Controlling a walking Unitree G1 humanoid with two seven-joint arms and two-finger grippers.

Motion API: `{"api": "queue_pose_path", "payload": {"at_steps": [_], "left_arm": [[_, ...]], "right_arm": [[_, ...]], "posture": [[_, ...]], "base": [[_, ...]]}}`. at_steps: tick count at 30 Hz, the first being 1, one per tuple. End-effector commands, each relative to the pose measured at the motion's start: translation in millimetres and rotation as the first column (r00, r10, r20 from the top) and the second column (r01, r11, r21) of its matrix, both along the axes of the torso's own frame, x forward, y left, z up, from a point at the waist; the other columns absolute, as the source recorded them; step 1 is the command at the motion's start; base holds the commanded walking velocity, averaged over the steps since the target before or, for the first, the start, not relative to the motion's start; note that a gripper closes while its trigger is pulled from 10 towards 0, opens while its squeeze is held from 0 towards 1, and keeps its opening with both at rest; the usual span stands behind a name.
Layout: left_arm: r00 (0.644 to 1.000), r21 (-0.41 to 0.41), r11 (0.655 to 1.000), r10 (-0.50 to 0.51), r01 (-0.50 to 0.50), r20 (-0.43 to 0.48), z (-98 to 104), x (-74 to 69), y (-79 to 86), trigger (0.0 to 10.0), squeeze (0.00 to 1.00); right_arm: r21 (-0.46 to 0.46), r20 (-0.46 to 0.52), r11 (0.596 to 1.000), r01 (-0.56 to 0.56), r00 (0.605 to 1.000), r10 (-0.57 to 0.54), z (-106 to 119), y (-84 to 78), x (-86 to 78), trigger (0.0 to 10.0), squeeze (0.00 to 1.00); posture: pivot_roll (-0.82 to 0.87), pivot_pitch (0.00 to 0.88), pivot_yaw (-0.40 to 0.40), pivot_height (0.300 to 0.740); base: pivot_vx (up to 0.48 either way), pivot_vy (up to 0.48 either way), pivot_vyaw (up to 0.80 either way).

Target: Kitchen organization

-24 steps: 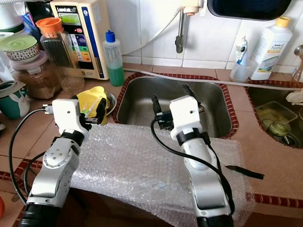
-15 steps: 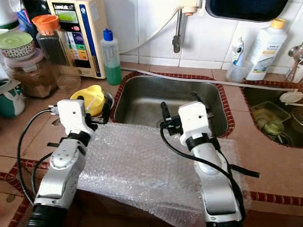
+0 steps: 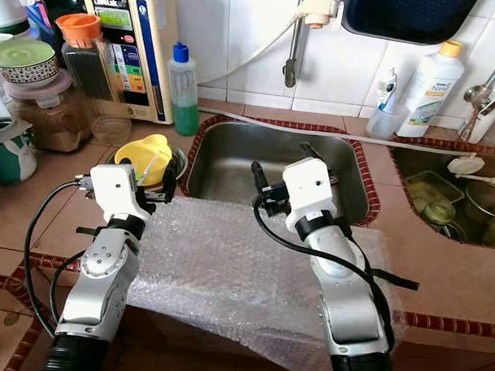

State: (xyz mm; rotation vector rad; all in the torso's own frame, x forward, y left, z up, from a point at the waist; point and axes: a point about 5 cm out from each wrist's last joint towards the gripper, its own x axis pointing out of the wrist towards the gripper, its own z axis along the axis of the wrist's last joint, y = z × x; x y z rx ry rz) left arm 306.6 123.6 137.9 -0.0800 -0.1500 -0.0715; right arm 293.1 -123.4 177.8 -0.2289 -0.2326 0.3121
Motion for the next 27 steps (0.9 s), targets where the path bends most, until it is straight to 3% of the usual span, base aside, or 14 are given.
{"api": "queue_pose_path", "payload": {"at_steps": [1, 18, 27], "left_arm": [[1.0, -0.005, 1.0, -0.015, 0.016, 0.004, 3.8, 3.0, -1.4, 10.0, 0.0], [0.999, 0.021, 0.998, -0.053, 0.053, -0.003, 6.2, 6.2, 0.6, 10.0, 0.0], [0.999, 0.019, 0.999, -0.033, 0.033, 0.003, 8.5, 6.6, 5.0, 10.0, 0.0]], "right_arm": [[0.005, -0.004, 1.0, 0.007, 1.0, -0.007, 0.9, 0.1, 2.3, 10.0, 0.0], [0.037, -0.005, 0.999, 0.037, 0.999, -0.037, -4.1, 2.8, 0.8, 10.0, 0.0], [0.042, 0.004, 0.998, 0.04, 0.999, -0.04, -3.2, 4.1, 4.0, 10.0, 0.0]], "posture": [[-0.01, 0.0, 0.001, 0.74], [-0.01, 0.0, 0.05, 0.74], [0.0, 0.0, 0.05, 0.74]], "base": [[0.0, -0.311, 0.0], [0.0, -0.308, 0.0], [0.0, 0.0, 0.0]]}}
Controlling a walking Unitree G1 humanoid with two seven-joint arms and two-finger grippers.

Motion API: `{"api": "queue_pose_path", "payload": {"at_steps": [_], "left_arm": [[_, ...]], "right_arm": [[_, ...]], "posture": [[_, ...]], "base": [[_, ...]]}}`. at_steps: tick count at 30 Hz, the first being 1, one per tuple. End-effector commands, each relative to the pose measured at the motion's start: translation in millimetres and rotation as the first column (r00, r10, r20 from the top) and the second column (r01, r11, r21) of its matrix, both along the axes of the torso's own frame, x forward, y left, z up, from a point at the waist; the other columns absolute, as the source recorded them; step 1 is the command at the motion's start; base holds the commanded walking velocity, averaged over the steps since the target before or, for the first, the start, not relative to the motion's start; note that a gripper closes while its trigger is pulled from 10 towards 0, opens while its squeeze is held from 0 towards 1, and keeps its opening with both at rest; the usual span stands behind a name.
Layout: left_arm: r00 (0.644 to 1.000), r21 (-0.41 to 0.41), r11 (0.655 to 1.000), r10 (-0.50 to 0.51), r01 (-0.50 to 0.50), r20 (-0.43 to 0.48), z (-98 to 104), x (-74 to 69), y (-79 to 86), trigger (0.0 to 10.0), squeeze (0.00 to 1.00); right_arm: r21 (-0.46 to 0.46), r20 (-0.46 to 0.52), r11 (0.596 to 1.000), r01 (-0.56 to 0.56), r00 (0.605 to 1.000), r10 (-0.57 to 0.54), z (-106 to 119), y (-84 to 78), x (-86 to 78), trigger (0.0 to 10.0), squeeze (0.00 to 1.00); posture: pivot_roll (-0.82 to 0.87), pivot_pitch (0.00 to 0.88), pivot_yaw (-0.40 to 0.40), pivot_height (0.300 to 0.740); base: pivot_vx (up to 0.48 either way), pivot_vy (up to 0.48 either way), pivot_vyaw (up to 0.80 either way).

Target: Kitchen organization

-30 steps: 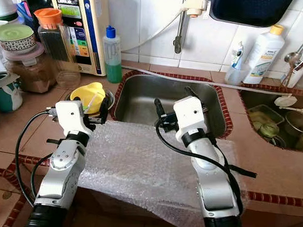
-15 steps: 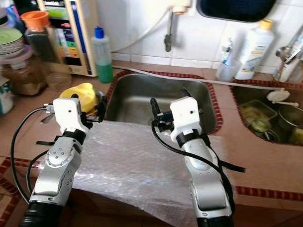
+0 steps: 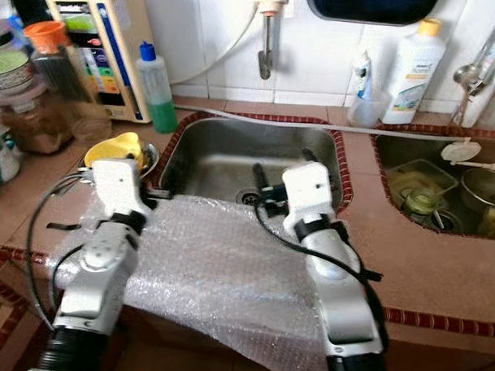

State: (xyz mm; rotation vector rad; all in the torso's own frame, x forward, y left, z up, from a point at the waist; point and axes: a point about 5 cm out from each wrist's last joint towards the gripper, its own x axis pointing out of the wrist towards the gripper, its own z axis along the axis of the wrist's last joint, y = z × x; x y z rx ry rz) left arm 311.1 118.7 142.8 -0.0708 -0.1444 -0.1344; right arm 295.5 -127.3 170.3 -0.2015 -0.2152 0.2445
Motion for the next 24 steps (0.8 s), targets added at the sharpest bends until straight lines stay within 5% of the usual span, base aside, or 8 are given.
{"api": "queue_pose_path", "payload": {"at_steps": [1, 5, 24], "left_arm": [[1.0, -0.001, 1.0, 0.031, -0.031, 0.007, 3.9, 2.1, 10.4, 10.0, 0.0], [0.999, -0.004, 0.999, 0.033, -0.033, 0.008, 4.0, 2.4, 11.5, 10.0, 0.0], [1.0, 0.013, 1.0, 0.002, -0.002, 0.011, 4.9, 1.3, 8.3, 10.0, 0.0]], "right_arm": [[0.011, 0.02, 1.0, -0.024, 1.0, 0.024, 4.5, 8.0, 2.0, 10.0, 0.0], [0.022, 0.015, 1.0, -0.016, 1.0, 0.016, 3.8, 8.5, 4.3, 10.0, 0.0], [0.033, 0.013, 0.999, -0.01, 1.0, 0.009, 1.9, 9.6, 4.1, 10.0, 0.0]], "posture": [[0.0, 0.0, 0.05, 0.74], [0.01, 0.0, 0.053, 0.74], [0.01, 0.0, 0.063, 0.74]], "base": [[0.0, 0.0, 0.0], [0.0, 0.0, 0.0], [0.0, 0.0, -0.7]]}}
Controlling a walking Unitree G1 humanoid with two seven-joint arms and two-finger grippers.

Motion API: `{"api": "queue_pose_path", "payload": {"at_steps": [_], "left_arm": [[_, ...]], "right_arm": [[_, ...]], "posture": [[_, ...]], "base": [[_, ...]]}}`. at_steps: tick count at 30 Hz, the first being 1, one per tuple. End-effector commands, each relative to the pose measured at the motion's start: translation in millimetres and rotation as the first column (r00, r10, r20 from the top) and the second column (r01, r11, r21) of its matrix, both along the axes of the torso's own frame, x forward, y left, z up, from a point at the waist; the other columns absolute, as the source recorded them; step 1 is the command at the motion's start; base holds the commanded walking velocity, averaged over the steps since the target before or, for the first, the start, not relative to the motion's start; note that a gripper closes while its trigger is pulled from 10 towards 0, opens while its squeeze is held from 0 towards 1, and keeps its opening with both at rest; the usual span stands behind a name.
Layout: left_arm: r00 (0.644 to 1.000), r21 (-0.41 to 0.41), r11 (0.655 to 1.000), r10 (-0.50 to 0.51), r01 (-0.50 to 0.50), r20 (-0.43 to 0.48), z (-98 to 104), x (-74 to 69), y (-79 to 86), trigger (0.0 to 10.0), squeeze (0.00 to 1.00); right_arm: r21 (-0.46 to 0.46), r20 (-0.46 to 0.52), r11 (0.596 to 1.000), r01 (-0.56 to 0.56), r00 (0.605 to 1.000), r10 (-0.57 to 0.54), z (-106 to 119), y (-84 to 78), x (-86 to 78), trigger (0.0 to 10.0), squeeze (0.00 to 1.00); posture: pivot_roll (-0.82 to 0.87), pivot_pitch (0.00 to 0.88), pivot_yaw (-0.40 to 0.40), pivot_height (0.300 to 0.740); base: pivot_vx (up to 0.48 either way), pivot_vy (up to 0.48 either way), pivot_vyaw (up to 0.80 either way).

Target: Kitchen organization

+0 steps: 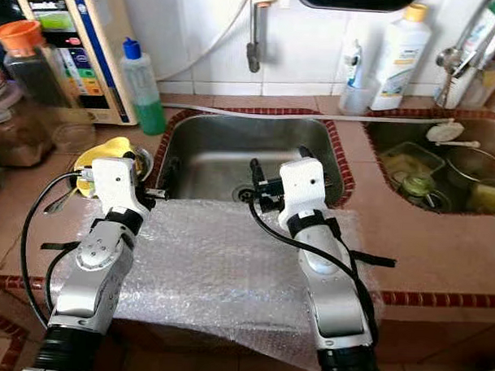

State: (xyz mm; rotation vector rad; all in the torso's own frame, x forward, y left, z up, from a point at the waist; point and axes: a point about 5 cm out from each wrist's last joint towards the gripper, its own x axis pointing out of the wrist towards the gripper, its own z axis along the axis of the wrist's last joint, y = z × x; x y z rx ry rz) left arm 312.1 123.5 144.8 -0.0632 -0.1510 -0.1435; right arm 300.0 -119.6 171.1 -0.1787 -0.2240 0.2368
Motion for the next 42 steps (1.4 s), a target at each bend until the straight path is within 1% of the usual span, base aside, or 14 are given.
{"api": "queue_pose_path", "payload": {"at_steps": [1, 4, 5, 8, 15, 22, 24, 27, 31, 34, 36, 38, 40, 42], "left_arm": [[1.0, 0.006, 1.0, 0.008, -0.008, 0.003, 2.6, 0.2, 3.0, 10.0, 0.0], [1.0, 0.008, 1.0, -0.014, 0.014, 0.007, 2.8, -0.5, 1.2, 10.0, 0.0], [0.999, 0.019, 0.999, -0.037, 0.037, 0.02, 3.7, -1.7, -0.3, 10.0, 0.0], [0.999, 0.002, 0.999, -0.038, 0.038, 0.012, 2.8, -2.0, -0.5, 10.0, 0.0], [0.999, 0.003, 0.999, -0.037, 0.037, 0.009, 2.3, -2.6, 0.1, 10.0, 0.0], [0.999, -0.007, 0.999, -0.034, 0.034, 0.004, 1.6, -2.8, 0.2, 10.0, 0.0], [1.0, -0.056, 0.998, -0.017, 0.018, 0.016, 3.5, -2.4, 1.8, 10.0, 0.0], [1.0, -0.039, 0.999, -0.01, 0.01, 0.009, 3.4, -2.2, 2.5, 10.0, 0.0], [1.0, -0.041, 0.999, -0.01, 0.011, 0.007, 2.8, -2.4, 2.9, 10.0, 0.0], [1.0, -0.042, 0.999, -0.01, 0.011, 0.002, 1.6, -3.2, 3.5, 10.0, 0.0], [1.0, -0.04, 0.999, 0.001, -0.001, -0.006, 0.2, -3.5, 4.4, 10.0, 0.0], [0.999, -0.02, 0.999, 0.033, -0.033, -0.013, -1.3, -3.3, 7.2, 10.0, 0.0], [0.996, 0.014, 0.996, 0.084, -0.083, -0.012, -2.9, -2.5, 14.0, 10.0, 0.0], [0.995, 0.025, 0.995, 0.101, -0.101, -0.012, -3.4, -2.1, 17.1, 10.0, 0.0]], "right_arm": [[0.008, 0.007, 1.0, -0.016, 1.0, 0.016, 1.1, 2.2, -0.6, 10.0, 0.0], [0.006, 0.008, 1.0, -0.017, 1.0, 0.017, 1.0, 2.2, -0.8, 10.0, 0.0], [0.006, 0.008, 1.0, -0.018, 1.0, 0.017, 1.1, 2.2, -0.7, 10.0, 0.0], [0.006, 0.011, 1.0, -0.02, 1.0, 0.02, 1.7, 2.6, -0.8, 10.0, 0.0], [0.003, 0.009, 1.0, -0.02, 1.0, 0.02, 0.8, 1.7, -1.2, 10.0, 0.0], [0.001, 0.004, 1.0, -0.02, 1.0, 0.02, -0.3, 1.8, -1.6, 10.0, 0.0], [0.001, 0.004, 1.0, -0.021, 1.0, 0.021, -0.4, 1.7, -1.6, 10.0, 0.0], [0.001, 0.001, 1.0, -0.021, 1.0, 0.021, -1.2, 1.4, -1.8, 10.0, 0.0], [0.002, -0.005, 1.0, -0.025, 1.0, 0.025, -2.5, 1.6, -2.1, 10.0, 0.0], [0.01, -0.019, 0.999, -0.049, 0.999, 0.049, -4.7, 5.0, -3.1, 10.0, 0.0], [0.019, -0.033, 0.998, -0.06, 0.998, 0.061, -5.9, 7.7, -3.9, 10.0, 0.0], [0.03, -0.079, 0.997, -0.075, 0.994, 0.077, -10.4, 9.8, -3.9, 10.0, 0.0], [0.054, -0.085, 0.993, -0.105, 0.99, 0.11, -10.1, 12.8, -5.9, 10.0, 0.0], [0.082, -0.091, 0.989, -0.126, 0.987, 0.134, -9.6, 14.5, -7.3, 10.0, 0.0]], "posture": [[0.01, 0.0, 0.062, 0.74], [0.01, 0.0, 0.062, 0.74], [0.01, 0.0, 0.062, 0.74], [0.01, 0.0, 0.061, 0.74], [0.01, 0.0, 0.061, 0.74], [0.0, 0.0, 0.061, 0.74], [0.0, 0.0, 0.061, 0.74], [0.0, 0.0, 0.061, 0.74], [0.01, 0.0, 0.061, 0.74], [0.01, 0.0, 0.062, 0.74], [0.01, 0.0, 0.061, 0.74], [0.01, 0.0, 0.061, 0.74], [0.01, 0.0, 0.06, 0.74], [0.01, 0.0, 0.06, 0.74]], "base": [[0.0, 0.0, 0.0], [0.0, 0.0, 0.0], [0.0, 0.0, 0.0], [0.279, -0.247, 0.0], [0.269, -0.37, 0.0], [0.0, -0.404, 0.0], [0.0, 0.0, 0.0], [0.0, 0.0, 0.0], [0.0, 0.0, 0.0], [0.0, 0.0, 0.0], [0.0, 0.0, 0.0], [0.0, 0.0, 0.0], [0.0, 0.0, 0.0], [0.0, 0.0, 0.0]]}}
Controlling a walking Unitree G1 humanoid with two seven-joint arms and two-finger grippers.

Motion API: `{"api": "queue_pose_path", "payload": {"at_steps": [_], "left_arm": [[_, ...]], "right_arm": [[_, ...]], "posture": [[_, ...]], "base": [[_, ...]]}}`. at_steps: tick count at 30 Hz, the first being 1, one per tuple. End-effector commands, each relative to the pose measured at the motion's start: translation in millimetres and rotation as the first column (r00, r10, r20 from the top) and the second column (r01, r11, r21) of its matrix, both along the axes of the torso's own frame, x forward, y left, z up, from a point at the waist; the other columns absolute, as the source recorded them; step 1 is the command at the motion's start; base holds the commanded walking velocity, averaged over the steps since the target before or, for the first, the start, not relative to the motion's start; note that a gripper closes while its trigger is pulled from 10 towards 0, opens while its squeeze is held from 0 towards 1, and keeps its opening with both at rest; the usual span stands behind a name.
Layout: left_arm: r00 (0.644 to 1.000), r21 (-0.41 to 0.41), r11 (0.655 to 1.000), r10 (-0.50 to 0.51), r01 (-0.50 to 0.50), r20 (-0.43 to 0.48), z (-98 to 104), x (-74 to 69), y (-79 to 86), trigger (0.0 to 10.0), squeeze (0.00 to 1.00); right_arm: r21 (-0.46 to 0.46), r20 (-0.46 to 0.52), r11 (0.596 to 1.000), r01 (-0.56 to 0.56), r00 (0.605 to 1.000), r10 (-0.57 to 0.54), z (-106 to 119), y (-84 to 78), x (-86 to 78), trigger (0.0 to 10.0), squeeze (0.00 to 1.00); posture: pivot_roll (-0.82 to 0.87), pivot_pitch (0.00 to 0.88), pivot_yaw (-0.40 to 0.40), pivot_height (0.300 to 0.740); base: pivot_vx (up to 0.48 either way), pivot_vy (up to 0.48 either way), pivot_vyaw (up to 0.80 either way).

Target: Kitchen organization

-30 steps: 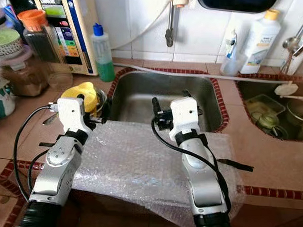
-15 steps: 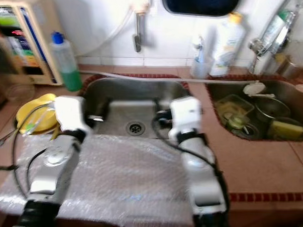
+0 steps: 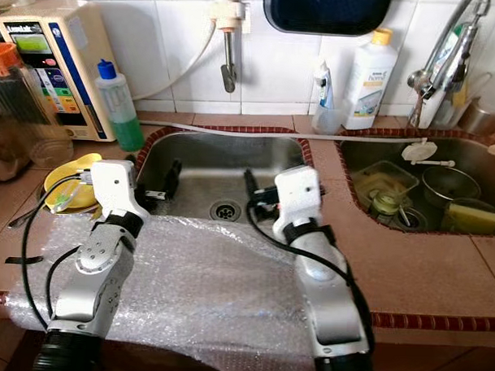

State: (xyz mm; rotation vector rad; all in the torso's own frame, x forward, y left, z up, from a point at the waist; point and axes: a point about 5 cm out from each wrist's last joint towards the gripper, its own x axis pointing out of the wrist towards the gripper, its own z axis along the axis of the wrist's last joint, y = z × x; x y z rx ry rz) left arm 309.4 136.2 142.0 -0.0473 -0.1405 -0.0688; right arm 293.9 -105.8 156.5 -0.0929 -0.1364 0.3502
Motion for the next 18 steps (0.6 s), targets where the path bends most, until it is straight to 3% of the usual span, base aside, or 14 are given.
{"api": "queue_pose_path", "payload": {"at_steps": [1, 5, 9, 11, 12, 18], "left_arm": [[1.0, 0.015, 1.0, 0.027, -0.027, -0.005, -1.2, 0.8, 5.3, 10.0, 0.0], [0.999, 0.032, 0.998, 0.052, -0.052, -0.004, -0.7, 0.9, 10.0, 10.0, 0.0], [0.984, 0.086, 0.981, 0.178, -0.176, -0.016, -4.8, -0.9, 29.4, 10.0, 0.0], [0.976, 0.056, 0.976, 0.214, -0.212, -0.044, -9.8, -2.9, 38.8, 10.0, 0.0], [0.965, 0.102, 0.961, 0.262, -0.259, -0.018, -12.5, -7.7, 51.6, 10.0, 0.0], [0.948, 0.172, 0.934, 0.317, -0.314, 0.008, -16.7, -16.4, 67.4, 10.0, 0.0]], "right_arm": [[0.029, 0.0, 0.999, -0.033, 0.999, 0.033, 4.4, 1.8, -1.8, 10.0, 0.0], [0.044, -0.009, 0.997, -0.057, 0.998, 0.058, 4.6, 4.2, -3.4, 10.0, 0.0], [0.08, -0.03, 0.994, -0.075, 0.996, 0.078, 6.9, 6.9, -6.0, 10.0, 0.0], [0.062, -0.019, 0.996, -0.066, 0.998, 0.068, 8.1, 6.5, -6.6, 10.0, 0.0], [0.105, -0.037, 0.992, -0.07, 0.997, 0.074, 6.6, 6.5, -7.6, 10.0, 0.0], [0.152, -0.083, 0.982, -0.11, 0.989, 0.123, 3.2, 8.3, -11.6, 10.0, 0.0]], "posture": [[0.01, 0.0, 0.06, 0.74], [0.01, 0.0, 0.06, 0.74], [0.01, 0.0, 0.063, 0.74], [0.01, 0.0, 0.064, 0.74], [0.01, 0.0, 0.064, 0.74], [0.01, 0.0, 0.061, 0.74]], "base": [[0.0, 0.0, 0.0], [0.0, 0.0, 0.0], [0.0, 0.0, 0.0], [0.0, 0.0, 0.0], [0.0, 0.0, 0.0], [0.0, 0.0, 0.0]]}}
